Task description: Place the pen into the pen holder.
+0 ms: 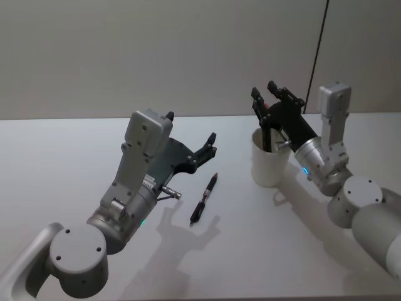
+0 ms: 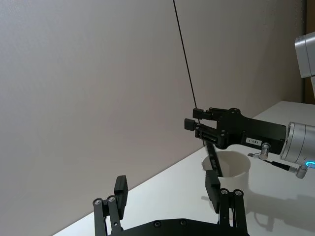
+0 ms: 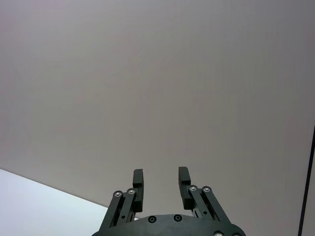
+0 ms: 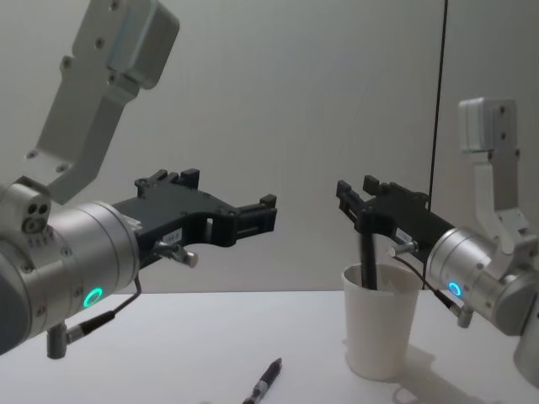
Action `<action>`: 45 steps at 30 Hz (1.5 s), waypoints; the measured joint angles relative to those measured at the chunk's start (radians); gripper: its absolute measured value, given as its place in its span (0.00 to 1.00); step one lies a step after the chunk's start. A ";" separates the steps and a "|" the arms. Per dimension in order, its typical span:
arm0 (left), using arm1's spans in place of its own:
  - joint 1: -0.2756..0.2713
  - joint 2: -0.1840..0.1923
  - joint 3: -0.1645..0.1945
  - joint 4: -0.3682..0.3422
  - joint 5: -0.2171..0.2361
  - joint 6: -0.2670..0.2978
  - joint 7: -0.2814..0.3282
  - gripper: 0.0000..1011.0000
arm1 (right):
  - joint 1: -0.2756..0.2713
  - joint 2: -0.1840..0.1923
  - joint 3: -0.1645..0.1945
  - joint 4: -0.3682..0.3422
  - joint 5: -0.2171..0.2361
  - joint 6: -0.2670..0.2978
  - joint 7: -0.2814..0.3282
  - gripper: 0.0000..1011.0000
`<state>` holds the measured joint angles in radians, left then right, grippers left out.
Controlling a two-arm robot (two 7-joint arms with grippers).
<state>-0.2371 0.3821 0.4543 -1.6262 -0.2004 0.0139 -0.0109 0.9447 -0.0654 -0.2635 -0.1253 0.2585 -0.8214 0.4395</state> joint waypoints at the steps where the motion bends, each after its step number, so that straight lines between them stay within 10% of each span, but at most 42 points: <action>1: 0.000 0.000 0.000 0.000 0.000 0.000 0.000 0.99 | 0.005 -0.002 0.000 0.010 -0.003 -0.004 -0.006 0.49; 18: 0.000 0.000 0.000 0.000 0.000 0.000 0.000 0.99 | 0.023 -0.008 0.014 0.041 -0.016 -0.023 -0.021 0.98; 27: 0.000 0.000 0.000 0.000 0.000 0.000 0.000 0.99 | 0.033 -0.010 0.023 0.043 -0.021 0.010 -0.039 0.99; 38: 0.000 0.000 0.000 0.000 0.000 0.000 0.000 0.99 | 0.047 -0.011 0.025 0.003 -0.042 0.165 -0.104 0.99; 45: 0.000 0.000 0.000 0.000 0.000 0.000 0.000 0.99 | -0.031 0.014 0.021 -0.216 -0.067 0.381 -0.167 0.99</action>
<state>-0.2371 0.3821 0.4542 -1.6262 -0.2004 0.0138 -0.0109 0.9141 -0.0513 -0.2424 -0.3411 0.1914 -0.4401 0.2723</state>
